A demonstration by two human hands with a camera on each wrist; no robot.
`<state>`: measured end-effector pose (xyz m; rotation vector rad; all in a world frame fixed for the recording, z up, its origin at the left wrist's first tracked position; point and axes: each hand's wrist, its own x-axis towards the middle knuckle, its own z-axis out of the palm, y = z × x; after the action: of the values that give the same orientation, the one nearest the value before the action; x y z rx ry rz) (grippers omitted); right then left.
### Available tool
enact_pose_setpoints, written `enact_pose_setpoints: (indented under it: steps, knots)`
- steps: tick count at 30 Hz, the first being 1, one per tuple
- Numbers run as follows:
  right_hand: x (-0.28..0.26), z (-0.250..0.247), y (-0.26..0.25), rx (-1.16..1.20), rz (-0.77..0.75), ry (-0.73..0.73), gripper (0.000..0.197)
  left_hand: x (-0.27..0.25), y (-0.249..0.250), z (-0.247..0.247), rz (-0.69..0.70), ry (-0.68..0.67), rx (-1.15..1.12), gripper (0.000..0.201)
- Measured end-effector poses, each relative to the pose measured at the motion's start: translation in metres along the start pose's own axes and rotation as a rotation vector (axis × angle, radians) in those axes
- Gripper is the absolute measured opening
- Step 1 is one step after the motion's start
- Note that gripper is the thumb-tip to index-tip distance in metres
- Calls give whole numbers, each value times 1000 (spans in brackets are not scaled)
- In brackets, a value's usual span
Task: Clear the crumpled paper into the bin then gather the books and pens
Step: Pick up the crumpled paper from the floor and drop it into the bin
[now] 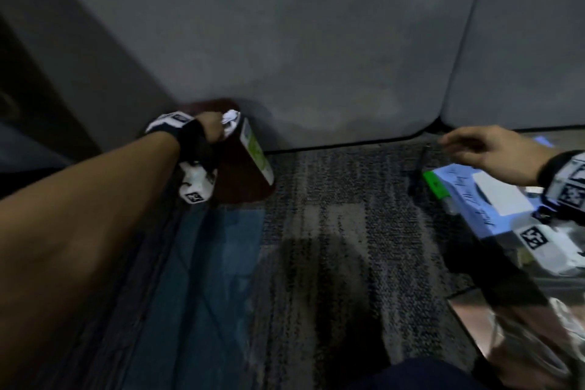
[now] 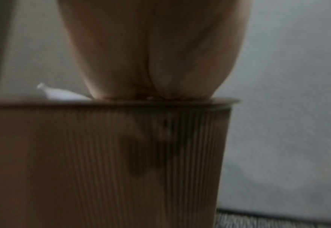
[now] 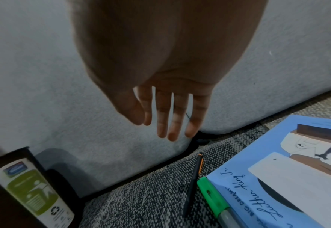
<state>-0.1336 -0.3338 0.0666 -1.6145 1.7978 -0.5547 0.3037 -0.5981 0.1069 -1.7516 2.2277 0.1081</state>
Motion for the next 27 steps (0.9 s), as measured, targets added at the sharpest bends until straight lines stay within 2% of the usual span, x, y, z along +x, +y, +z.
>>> enact_pose_setpoints:
  steps: [3, 5, 7, 11, 13, 16, 18, 21, 26, 27]
  knots:
    - [1, 1, -8, 9, -1, -14, 40, -28, 18, -14, -24, 7, 100, 52]
    - [0, 5, -12, 26, 11, -18, 34, -41, 29, -22, -108, 32, 206, 41]
    - [-1, 8, -18, 30, 15, -22, 33, -46, 34, -24, -192, 97, 213, 32]
    - [-4, 12, -29, 0, -1, -35, 33, -57, 37, -26, -155, 271, 205, 58]
    - [-5, 13, -31, -31, -12, -43, 34, -57, 34, -33, -120, 223, 228, 54]
    - [-7, 13, -32, -47, -16, -50, 35, -59, 34, -45, -55, 50, 228, 37]
    - [-9, 12, -33, -40, -12, -54, 35, -59, 33, -46, -56, 18, 148, 40]
    - [-9, 10, -31, -24, -11, -42, 33, -64, 36, -48, -71, 69, -54, 48]
    - [-8, 8, -28, -4, -7, -32, 33, -68, 39, -55, -50, 101, -399, 47]
    - [-8, 7, -27, -3, -7, -32, 33, -69, 38, -55, -24, 112, -408, 46]
